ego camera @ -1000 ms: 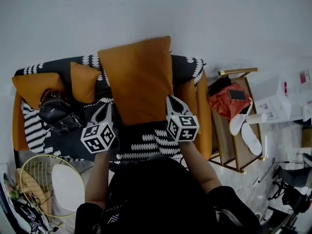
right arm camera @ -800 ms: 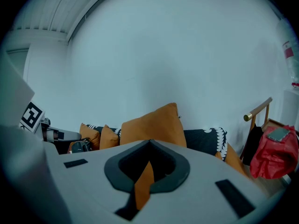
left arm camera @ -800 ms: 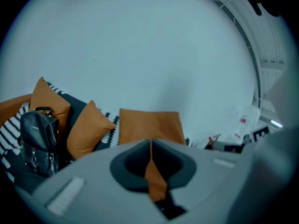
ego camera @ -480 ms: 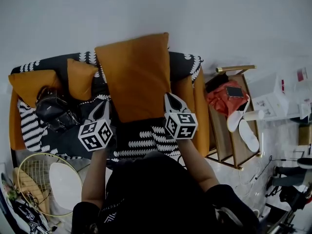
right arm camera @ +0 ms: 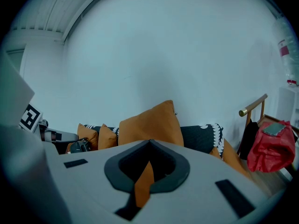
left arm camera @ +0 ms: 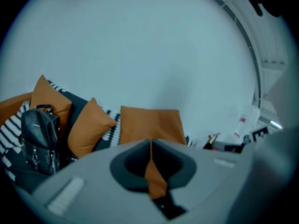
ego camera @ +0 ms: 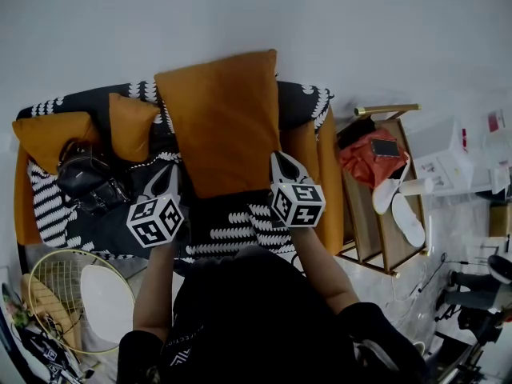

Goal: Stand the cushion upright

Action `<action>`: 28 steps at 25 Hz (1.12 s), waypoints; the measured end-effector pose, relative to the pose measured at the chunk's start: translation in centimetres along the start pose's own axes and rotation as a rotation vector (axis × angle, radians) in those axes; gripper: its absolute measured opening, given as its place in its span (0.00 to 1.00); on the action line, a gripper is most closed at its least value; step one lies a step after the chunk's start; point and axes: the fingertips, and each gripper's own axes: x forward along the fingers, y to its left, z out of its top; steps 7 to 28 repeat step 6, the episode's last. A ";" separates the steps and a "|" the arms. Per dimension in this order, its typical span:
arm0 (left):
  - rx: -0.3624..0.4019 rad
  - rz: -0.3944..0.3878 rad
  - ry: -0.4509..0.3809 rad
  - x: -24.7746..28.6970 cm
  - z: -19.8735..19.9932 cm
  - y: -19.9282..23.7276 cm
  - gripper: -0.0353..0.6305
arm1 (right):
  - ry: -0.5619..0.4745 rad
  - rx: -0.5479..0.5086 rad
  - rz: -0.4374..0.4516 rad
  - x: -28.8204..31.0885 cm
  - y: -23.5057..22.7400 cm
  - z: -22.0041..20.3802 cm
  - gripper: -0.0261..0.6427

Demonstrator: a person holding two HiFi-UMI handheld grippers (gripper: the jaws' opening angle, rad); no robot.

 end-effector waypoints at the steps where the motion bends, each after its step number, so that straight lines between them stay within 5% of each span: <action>1: -0.001 0.001 0.001 0.0 0.0 0.0 0.08 | 0.001 0.001 0.000 0.0 0.0 0.0 0.03; 28: -0.008 0.007 0.005 0.1 -0.3 0.1 0.08 | 0.011 0.002 0.008 0.1 -0.1 -0.4 0.03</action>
